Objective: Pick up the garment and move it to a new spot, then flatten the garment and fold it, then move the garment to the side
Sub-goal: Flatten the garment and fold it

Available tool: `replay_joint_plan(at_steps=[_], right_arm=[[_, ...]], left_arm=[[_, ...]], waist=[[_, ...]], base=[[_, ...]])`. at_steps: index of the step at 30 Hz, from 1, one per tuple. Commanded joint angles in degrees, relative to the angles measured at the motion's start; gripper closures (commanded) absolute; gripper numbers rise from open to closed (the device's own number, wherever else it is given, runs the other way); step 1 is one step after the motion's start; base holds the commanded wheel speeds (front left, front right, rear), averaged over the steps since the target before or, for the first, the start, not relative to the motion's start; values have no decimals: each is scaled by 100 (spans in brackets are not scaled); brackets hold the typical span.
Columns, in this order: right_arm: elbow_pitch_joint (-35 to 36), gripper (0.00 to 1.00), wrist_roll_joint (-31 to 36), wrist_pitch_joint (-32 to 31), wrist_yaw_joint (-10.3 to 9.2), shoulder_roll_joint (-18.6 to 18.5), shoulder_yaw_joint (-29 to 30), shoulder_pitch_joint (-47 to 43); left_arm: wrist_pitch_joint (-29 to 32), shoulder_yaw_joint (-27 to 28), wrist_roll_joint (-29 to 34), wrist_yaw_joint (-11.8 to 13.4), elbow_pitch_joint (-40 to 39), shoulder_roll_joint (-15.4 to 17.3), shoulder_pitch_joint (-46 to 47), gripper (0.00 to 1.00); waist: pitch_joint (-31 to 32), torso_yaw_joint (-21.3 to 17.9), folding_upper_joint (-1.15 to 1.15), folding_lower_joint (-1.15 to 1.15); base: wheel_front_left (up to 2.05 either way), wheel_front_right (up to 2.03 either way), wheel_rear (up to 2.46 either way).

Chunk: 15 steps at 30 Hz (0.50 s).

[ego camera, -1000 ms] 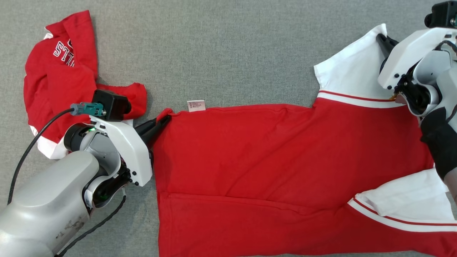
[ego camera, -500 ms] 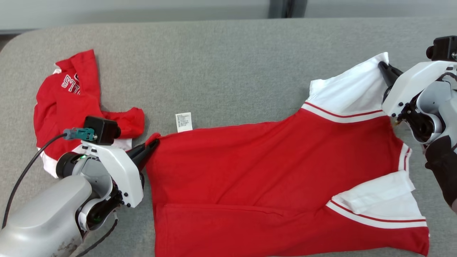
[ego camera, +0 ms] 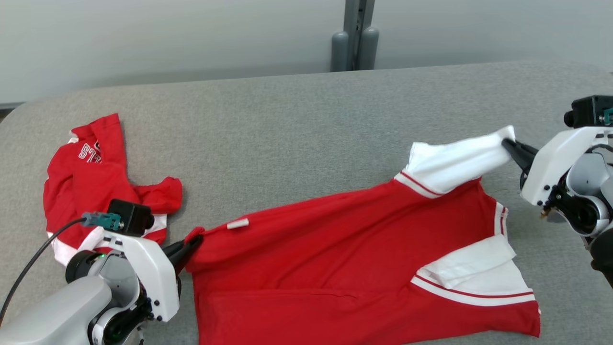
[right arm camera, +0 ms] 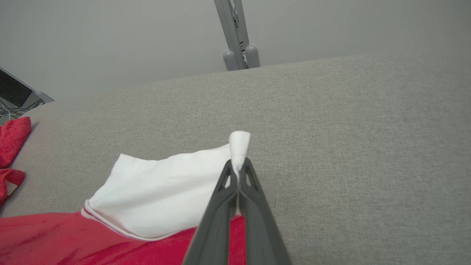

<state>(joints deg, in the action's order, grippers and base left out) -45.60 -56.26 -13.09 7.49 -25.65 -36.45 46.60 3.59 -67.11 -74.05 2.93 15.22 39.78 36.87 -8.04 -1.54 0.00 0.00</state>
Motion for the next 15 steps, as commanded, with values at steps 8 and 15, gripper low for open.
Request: replay_joint_plan(at_steps=[8, 15], right_arm=[[379, 100, -384, -571, 1, -350, -191, -405], [912, 100, -654, -926, 1, -634, -229, -795]], left_arm=[[116, -102, 2, 125, 82, 168, -194, 100], [172, -187, -2, 157, -124, 192, -350, 100]], waist=[[167, -184, 0, 0], [219, -175, 0, 0]], base=[[0, 0, 0], [0, 0, 0]])
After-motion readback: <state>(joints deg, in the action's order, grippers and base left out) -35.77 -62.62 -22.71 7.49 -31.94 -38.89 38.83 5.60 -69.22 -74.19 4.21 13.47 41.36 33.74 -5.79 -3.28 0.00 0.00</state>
